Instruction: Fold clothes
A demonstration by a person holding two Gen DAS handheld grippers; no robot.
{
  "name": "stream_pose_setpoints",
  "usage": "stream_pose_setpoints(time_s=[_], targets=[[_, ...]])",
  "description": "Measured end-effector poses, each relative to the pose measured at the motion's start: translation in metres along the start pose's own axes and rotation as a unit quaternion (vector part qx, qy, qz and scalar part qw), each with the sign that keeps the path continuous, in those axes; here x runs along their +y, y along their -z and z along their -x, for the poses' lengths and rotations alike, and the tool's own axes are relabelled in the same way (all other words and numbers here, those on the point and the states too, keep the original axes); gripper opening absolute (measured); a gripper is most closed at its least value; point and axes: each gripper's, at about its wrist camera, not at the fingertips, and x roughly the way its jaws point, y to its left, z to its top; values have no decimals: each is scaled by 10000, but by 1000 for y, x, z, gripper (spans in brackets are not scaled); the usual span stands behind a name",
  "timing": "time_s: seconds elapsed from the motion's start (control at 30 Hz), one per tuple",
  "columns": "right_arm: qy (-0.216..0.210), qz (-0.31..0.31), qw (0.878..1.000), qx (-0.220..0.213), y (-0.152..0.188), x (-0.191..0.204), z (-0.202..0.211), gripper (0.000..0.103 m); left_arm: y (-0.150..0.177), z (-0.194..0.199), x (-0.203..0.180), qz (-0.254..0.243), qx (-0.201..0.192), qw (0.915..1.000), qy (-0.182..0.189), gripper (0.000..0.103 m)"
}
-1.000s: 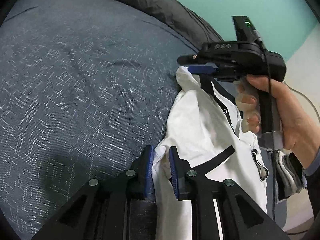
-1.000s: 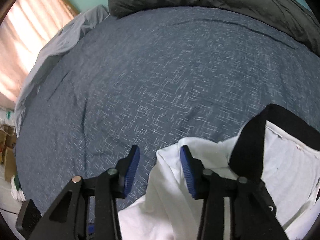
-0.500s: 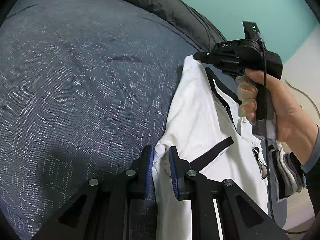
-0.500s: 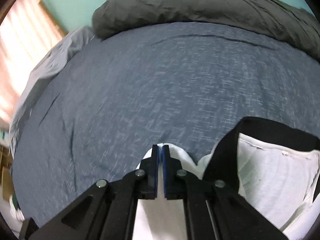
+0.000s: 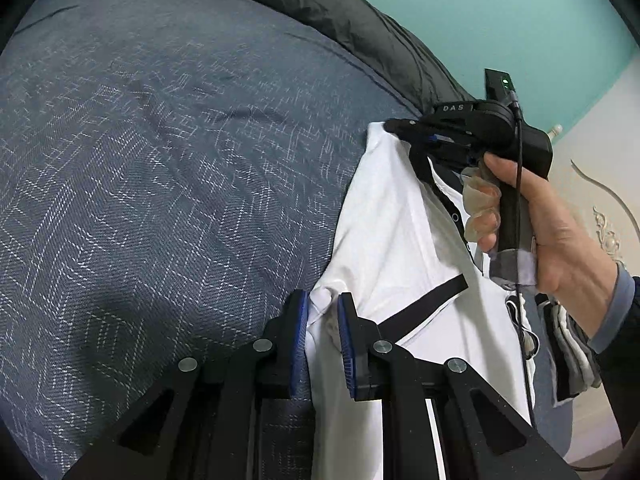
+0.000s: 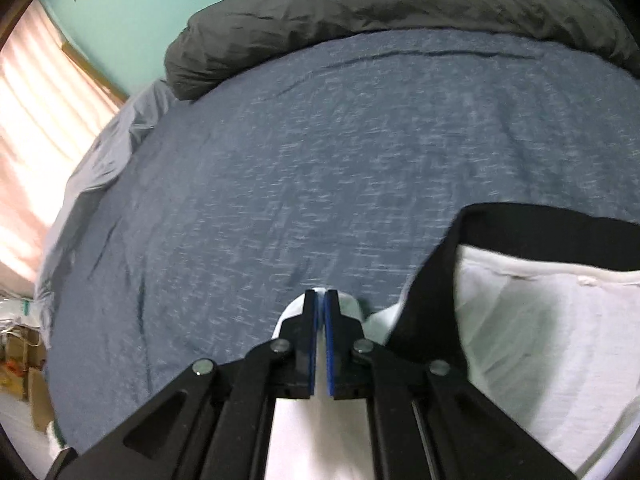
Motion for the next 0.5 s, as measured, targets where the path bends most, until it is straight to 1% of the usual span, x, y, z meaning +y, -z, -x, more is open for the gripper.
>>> stream_pose_setpoints(time_s=[0.1, 0.13, 0.23, 0.27, 0.3, 0.37, 0.43, 0.5], targets=[[-15, 16, 9999, 119, -1, 6, -4, 6, 1, -1, 0, 3, 1, 10000, -6, 17], [-4, 19, 9999, 131, -2, 8, -4, 9, 1, -1, 0, 4, 2, 10000, -8, 17], [83, 67, 9999, 136, -6, 13, -4, 25, 1, -2, 0, 2, 4, 10000, -9, 17], [121, 89, 9998, 134, -7, 15, -4, 35, 1, -2, 0, 3, 5, 10000, -7, 17], [154, 122, 9997, 161, -8, 18, -6, 37, 1, -2, 0, 5, 6, 10000, -5, 17], [222, 188, 9993, 217, -10, 24, -9, 37, -4, -4, 2, 9, 9, 10000, -6, 17], [433, 303, 9980, 336, -10, 27, -14, 37, -5, -3, 1, 9, 12, 10000, -4, 17], [476, 414, 9971, 430, -8, 29, -18, 36, -5, -2, 1, 8, 15, 10000, -2, 17]])
